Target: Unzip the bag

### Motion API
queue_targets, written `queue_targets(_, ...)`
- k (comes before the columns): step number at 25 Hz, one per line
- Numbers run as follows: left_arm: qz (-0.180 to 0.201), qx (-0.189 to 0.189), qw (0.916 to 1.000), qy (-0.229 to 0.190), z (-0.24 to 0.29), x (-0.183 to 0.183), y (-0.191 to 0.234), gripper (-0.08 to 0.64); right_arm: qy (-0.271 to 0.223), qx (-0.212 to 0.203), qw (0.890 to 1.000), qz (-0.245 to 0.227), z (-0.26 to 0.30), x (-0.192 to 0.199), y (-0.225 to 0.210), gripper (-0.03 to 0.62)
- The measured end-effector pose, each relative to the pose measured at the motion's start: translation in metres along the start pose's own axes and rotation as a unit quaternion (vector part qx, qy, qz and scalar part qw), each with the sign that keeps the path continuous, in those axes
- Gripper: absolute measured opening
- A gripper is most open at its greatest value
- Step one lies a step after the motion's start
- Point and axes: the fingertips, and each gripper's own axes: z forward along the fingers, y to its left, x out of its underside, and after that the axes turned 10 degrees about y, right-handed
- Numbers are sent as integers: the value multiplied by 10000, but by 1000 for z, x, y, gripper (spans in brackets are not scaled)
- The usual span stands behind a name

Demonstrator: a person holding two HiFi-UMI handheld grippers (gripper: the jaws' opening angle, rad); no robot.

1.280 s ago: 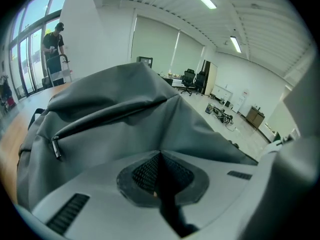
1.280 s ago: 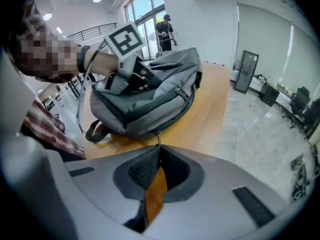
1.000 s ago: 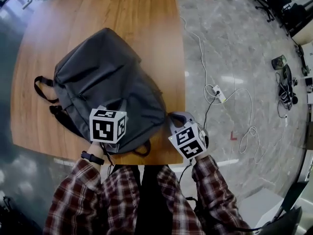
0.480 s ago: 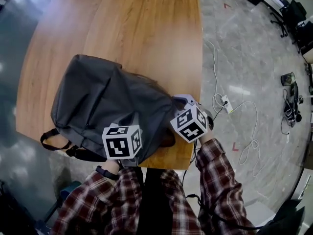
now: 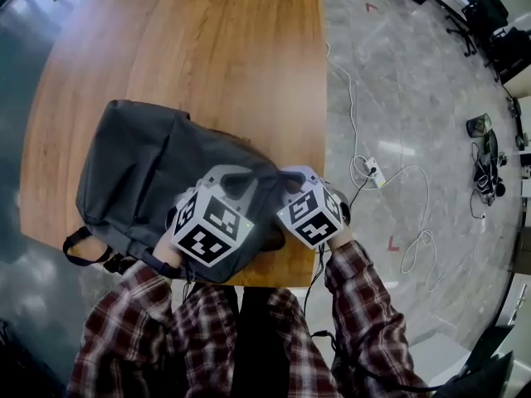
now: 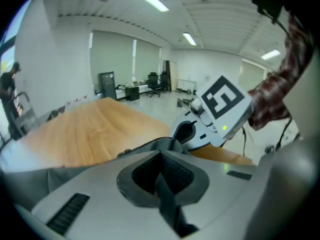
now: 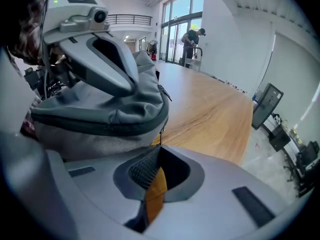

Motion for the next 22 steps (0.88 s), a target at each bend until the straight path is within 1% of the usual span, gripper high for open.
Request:
queue_targets(1, 587, -87, 9982, 84, 9, -4, -1, 9, 5, -17, 10000, 24, -2, 2, 2, 11)
queue_targets(2, 1199, -183, 9924, 205, 19, -7, -1, 9, 19, -39, 10000, 49, -4, 4, 4, 11)
queue_targets(3, 1748, -230, 9837, 355, 29, -7, -2, 9, 45, -65, 9999, 79, -6, 6, 6, 11)
queue_targets(4, 2163, -208, 9748, 495, 37, -5, -4, 9, 77, -91, 9999, 112, -7, 10, 9, 11)
queue_targets(5, 2420, -127, 9684, 591, 43, -3, -6, 9, 106, -113, 9998, 153, -9, 14, 12, 11)
queue_targets(6, 2540, -12, 9651, 636, 47, -2, -8, 9, 123, -136, 9996, 213, -12, 18, 16, 11)
queue_targets(7, 2568, 114, 9642, 655, 49, -1, -10, 9, 124, -164, 9993, 300, -16, 21, 21, 11)
queue_targets(10, 2465, 384, 9654, 757, 50, -2, -9, 9, 74, -268, 9977, 617, -29, 29, 33, 11)
queue_targets(13, 2298, 451, 9685, 844, 57, -5, -3, 9, 34, -381, 9954, 874, -39, 38, 51, 11)
queue_targets(16, 2028, 591, 9735, 876, 69, -6, 3, 9, -79, -421, 9906, 1301, -46, 51, 68, 11)
queue_targets(18, 1779, 530, 9787, 872, 75, -10, 13, 9, -132, -461, 9874, 1510, -51, 58, 77, 11)
queue_targets(20, 1503, 264, 9847, 841, 80, -16, 32, 9, -212, -566, 9844, 1652, -60, 61, 90, 11)
queue_targets(22, 1235, 108, 9889, 819, 83, -21, 51, 9, -334, -672, 9816, 1757, -69, 57, 106, 11)
